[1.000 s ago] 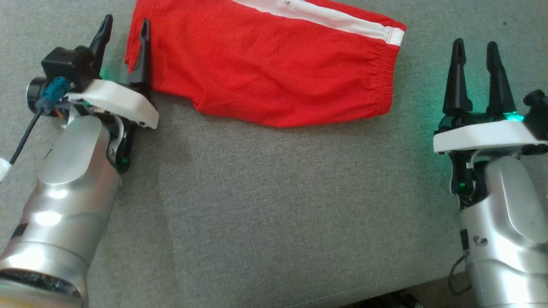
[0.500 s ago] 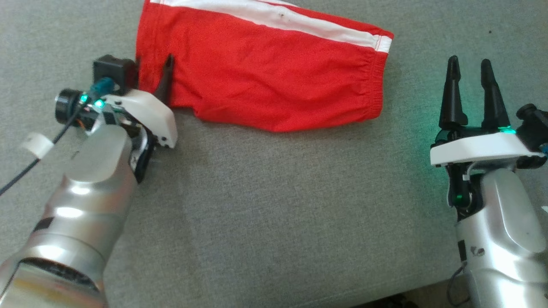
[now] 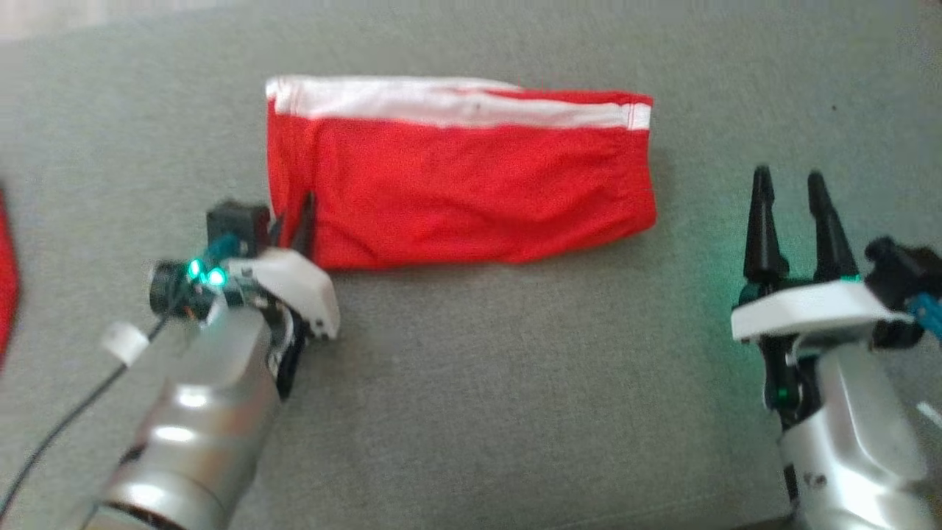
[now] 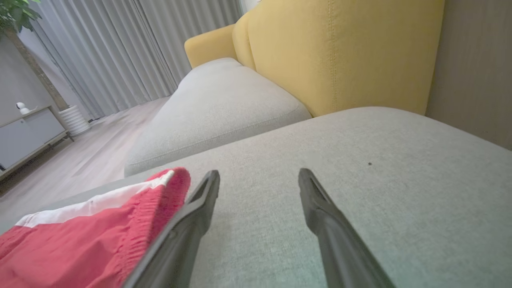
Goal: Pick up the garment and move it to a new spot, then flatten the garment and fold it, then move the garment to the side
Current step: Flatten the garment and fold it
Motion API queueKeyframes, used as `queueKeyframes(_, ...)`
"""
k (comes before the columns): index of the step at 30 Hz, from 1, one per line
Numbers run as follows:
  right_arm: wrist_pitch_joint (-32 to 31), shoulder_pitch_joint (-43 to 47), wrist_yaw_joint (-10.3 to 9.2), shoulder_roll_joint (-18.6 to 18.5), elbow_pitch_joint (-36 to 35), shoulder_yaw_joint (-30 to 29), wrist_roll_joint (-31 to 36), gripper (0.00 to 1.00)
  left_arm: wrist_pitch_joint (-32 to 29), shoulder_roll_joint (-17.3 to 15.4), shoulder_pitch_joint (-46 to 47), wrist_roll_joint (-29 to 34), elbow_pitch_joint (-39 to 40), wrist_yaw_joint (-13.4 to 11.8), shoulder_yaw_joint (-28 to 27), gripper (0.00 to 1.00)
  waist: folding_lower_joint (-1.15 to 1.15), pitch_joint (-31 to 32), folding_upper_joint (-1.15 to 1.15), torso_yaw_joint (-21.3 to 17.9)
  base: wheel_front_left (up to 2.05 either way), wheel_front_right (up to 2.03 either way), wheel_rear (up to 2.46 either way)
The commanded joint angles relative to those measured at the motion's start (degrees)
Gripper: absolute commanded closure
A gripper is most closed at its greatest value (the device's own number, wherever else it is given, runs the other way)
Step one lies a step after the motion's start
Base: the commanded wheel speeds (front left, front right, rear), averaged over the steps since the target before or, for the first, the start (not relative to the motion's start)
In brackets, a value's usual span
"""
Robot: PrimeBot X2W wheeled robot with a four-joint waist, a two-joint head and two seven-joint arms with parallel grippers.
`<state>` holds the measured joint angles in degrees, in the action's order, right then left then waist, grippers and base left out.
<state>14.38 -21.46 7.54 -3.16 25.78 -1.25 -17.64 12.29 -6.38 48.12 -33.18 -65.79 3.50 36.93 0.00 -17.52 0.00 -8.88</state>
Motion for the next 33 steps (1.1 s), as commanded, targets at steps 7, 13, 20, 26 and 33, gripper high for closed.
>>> queueKeyframes(7, 0.6, 4.8, -0.05, 0.3, 0.3, 0.8, 0.7, 0.0, 2.4, 0.1, -7.7, -3.1, 2.3, -2.2, -4.2, 1.0, 0.0, 7.5, 0.0, 5.8, 0.0, 0.0, 0.0)
queueKeyframes(13, 0.6, 5.6, -0.05, 0.3, 1.0, 4.0, 1.8, 0.0, 2.7, -0.9, -13.7, -1.8, 10.2, -6.1, -6.6, 0.0, 0.0, 7.8, 0.0, 7.7, 0.0, 0.0, 0.0)
queueKeyframes(20, 0.6, 3.0, -0.05, 0.3, 2.2, 11.5, -0.9, 0.0, 2.7, -0.7, -20.9, 3.3, 21.8, -8.2, -8.8, 0.0, 0.0, 5.9, 0.0, 10.8, 0.0, 0.0, 0.0)
queueKeyframes(26, 0.6, -0.1, -0.05, 0.3, 11.5, 11.4, -0.7, 0.0, 2.7, 0.3, -24.6, 6.3, 24.5, -7.4, -8.9, 0.0, 0.0, 4.7, 0.0, 14.0, 0.0, 0.0, 0.0)
queueKeyframes(33, 0.2, -2.0, -0.05, 0.3, 20.1, 14.8, -12.0, 0.1, 2.7, 0.9, -25.5, 8.4, 25.1, -6.6, -9.6, 0.0, 0.0, 3.6, 0.0, 15.5, 0.0, 0.0, 0.0)
